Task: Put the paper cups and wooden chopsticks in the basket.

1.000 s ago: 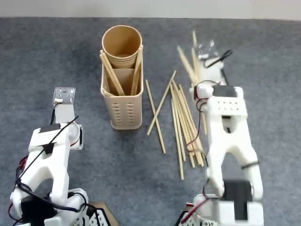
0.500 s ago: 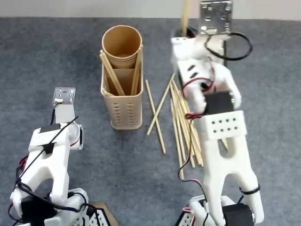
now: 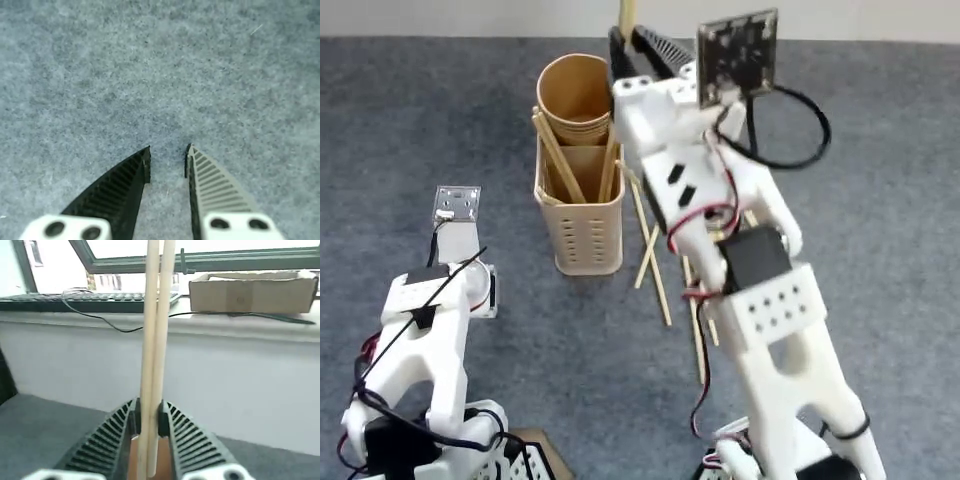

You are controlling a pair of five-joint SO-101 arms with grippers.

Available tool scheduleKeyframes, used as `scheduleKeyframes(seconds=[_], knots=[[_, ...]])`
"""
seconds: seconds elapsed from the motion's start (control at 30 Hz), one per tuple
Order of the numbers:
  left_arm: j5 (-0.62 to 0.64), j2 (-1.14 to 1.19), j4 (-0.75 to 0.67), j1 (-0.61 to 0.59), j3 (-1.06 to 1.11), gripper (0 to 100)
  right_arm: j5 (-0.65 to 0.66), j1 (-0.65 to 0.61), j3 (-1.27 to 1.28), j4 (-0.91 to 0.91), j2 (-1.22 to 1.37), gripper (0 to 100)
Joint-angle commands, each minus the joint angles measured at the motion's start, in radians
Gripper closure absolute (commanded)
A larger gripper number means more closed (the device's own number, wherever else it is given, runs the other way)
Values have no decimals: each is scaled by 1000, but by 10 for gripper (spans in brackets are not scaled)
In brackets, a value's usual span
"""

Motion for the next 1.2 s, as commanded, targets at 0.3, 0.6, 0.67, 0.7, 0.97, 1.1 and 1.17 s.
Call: scheduleKeyframes(seconds=[0.3, 0.6, 0.67, 0.7, 0.97, 1.1, 1.17], knots=[[-12, 2, -20, 25, -2, 846, 8, -81, 656, -473, -153, 982], [-12, 2, -20, 25, -2, 846, 149, -50, 691, -455, -166, 755], [-12, 2, -20, 25, -2, 846, 149, -38, 627, -412, -196, 762], [-12, 2, -20, 25, -2, 846, 149, -35, 596, -372, -219, 764], [-12, 2, -20, 25, -2, 846, 152, 91, 390, 71, -469, 764], [-12, 2, -20, 25, -2, 846, 247, 173, 423, 234, -466, 764], [-12, 2, -20, 27, -2, 846, 307, 173, 533, 239, -443, 764]])
